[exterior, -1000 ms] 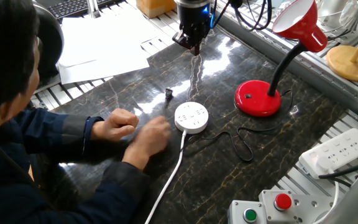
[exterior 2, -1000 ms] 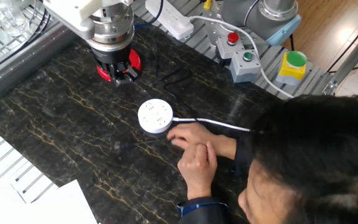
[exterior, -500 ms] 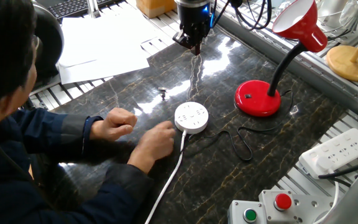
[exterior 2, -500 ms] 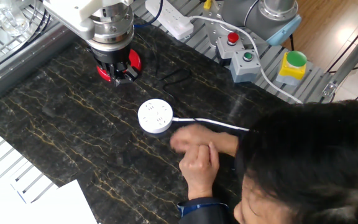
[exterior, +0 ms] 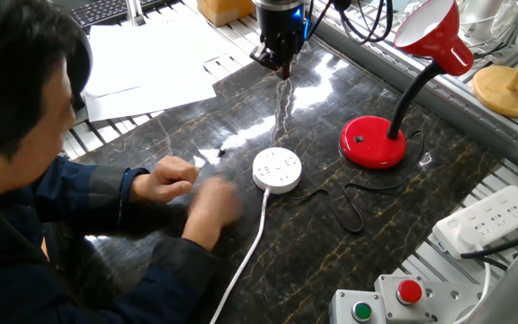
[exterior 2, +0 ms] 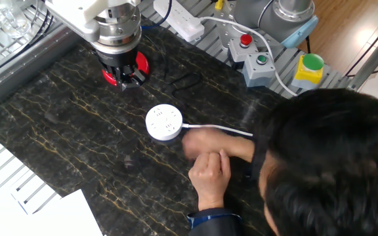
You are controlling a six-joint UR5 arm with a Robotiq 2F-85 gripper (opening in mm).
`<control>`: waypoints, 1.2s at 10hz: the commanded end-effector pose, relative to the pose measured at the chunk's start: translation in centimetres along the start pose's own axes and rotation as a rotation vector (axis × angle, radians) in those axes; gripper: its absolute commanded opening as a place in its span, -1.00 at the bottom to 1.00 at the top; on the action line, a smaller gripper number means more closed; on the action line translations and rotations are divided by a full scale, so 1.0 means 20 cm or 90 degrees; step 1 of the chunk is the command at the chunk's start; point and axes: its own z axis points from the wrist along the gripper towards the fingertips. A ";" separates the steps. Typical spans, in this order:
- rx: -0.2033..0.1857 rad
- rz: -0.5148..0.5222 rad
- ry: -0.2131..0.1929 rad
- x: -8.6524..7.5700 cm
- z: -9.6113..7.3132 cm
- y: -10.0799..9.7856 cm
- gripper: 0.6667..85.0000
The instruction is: Plug in the power cord of the desk lamp, turn on the socket, and light up the desk lamp
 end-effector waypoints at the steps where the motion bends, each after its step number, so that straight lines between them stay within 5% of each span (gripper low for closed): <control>1: -0.006 0.001 -0.001 0.00 -0.01 0.01 -0.98; 7: -0.016 0.006 0.000 0.00 -0.01 0.03 -0.98; 8: -0.044 0.019 0.005 0.01 -0.01 0.09 -0.98; 9: -0.137 0.065 0.014 0.01 -0.03 0.28 -0.98; 10: -0.156 0.074 0.013 0.01 -0.04 0.31 -0.98; 12: -0.125 0.059 0.008 0.00 -0.02 0.25 -0.98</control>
